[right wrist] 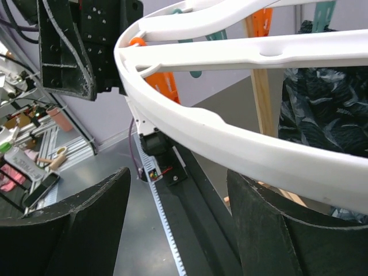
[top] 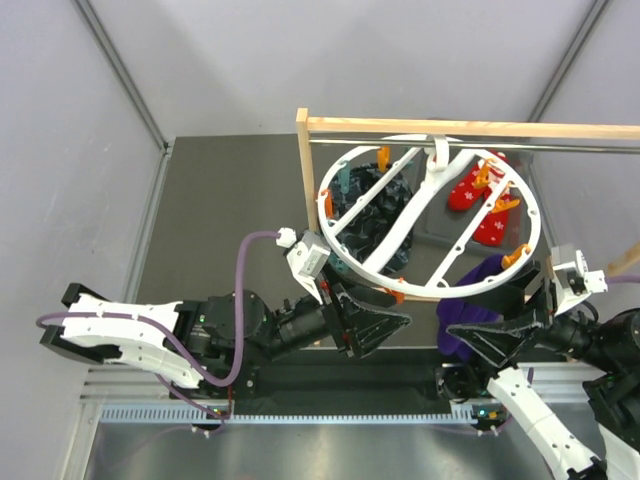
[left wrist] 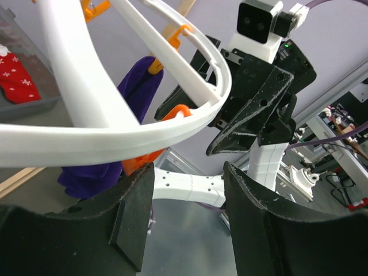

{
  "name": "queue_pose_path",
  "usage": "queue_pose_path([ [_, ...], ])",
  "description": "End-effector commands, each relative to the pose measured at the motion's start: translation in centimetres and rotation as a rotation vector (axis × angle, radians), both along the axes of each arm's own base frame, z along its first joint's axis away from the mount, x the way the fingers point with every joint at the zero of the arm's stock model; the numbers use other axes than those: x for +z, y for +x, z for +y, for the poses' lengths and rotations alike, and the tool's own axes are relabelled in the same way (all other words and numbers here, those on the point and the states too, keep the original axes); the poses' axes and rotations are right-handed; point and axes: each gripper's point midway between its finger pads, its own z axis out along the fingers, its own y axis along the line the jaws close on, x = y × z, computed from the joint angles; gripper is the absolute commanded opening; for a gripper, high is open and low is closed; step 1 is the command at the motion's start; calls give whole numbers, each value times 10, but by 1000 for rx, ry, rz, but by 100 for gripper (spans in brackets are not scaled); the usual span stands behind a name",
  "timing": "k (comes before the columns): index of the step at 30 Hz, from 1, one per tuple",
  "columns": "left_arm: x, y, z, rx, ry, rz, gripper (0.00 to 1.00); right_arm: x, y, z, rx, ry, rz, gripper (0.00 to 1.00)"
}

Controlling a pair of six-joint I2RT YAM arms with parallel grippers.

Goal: Clip the socks to the hanger
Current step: Open the clamp at the hanger.

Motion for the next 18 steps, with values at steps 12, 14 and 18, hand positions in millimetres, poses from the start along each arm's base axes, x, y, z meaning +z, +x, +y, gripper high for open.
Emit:
queue_pose_path([
  [12, -4, 9, 21, 70, 72, 42, 65, 0, 14, -16, -154, -10, -1, 66],
  [14, -2, 11, 20, 87, 74, 34, 66, -1, 13, -15, -149, -8, 3, 66],
  [18, 2, 16, 15, 124, 78, 17, 65, 1, 12, -14, -139, -4, -1, 66],
])
